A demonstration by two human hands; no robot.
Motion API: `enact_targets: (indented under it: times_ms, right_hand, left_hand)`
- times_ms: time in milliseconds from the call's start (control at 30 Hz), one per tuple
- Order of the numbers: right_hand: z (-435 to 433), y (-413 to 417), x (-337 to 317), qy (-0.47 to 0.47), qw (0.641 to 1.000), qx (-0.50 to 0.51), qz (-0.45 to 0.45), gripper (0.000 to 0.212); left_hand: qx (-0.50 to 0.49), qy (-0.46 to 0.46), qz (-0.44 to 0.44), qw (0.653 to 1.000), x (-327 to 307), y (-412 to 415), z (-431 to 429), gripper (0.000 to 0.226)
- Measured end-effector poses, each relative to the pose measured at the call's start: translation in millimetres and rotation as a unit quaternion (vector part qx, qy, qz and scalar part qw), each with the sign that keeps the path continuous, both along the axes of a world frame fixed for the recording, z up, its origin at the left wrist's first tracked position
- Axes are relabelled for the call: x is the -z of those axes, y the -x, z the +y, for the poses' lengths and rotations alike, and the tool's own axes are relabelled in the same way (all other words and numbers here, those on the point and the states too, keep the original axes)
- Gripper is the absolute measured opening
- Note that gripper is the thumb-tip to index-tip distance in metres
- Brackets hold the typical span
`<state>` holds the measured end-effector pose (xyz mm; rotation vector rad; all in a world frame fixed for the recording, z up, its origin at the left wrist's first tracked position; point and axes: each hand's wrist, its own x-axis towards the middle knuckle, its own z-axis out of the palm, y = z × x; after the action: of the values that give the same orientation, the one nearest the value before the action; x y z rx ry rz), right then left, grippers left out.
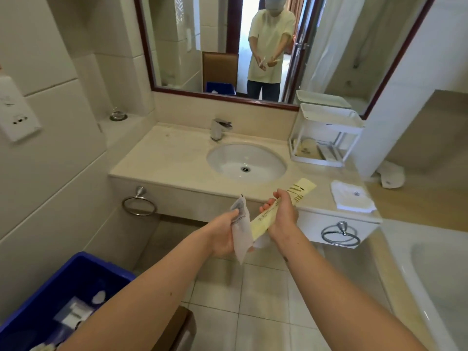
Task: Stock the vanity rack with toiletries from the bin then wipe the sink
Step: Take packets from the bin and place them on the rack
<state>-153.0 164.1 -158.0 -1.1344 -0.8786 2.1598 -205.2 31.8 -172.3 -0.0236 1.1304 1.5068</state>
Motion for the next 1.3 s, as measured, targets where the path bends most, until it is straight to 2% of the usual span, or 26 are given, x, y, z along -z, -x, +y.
enact_targets:
  times_ms: [133, 300, 433, 533, 667, 833, 1033, 1300]
  right_hand:
    - [48, -18, 6, 0.005, 1.000, 0.013, -0.008, 0.009]
    - [106, -37, 13, 0.026, 0.997, -0.073, 0.029, 0.007]
    - [147, -53, 11, 0.009, 0.987, -0.157, 0.037, 0.029]
    - [181, -66, 8, -0.008, 0.986, -0.164, 0.028, 0.033]
    - [223, -83, 5, -0.052, 0.979, -0.185, -0.065, 0.022]
    - [269, -95, 6, -0.051, 0.973, -0.202, -0.097, 0.048]
    - [310, -91, 2, -0.035, 0.979, -0.183, -0.081, 0.031]
    - [376, -48, 13, -0.071, 0.983, -0.138, -0.099, 0.027]
  left_hand:
    - [-0.017, -0.022, -0.042, 0.999, -12, -19, 58, 0.042]
    - [-0.079, -0.031, -0.088, 0.992, -6, -34, 125, 0.047]
    - [-0.088, -0.042, -0.097, 0.991, 1, -42, 173, 0.047]
    - [-0.084, -0.039, -0.070, 0.993, -1, -48, 202, 0.046]
    - [-0.073, 0.032, 0.040, 0.996, 6, -45, 231, 0.032]
    - [-0.043, 0.066, 0.090, 0.993, 12, -34, 264, 0.020]
    - [-0.021, 0.077, 0.160, 0.984, 6, -19, 313, 0.017]
    - [-0.047, 0.106, 0.236, 0.965, 18, 39, 390, 0.018]
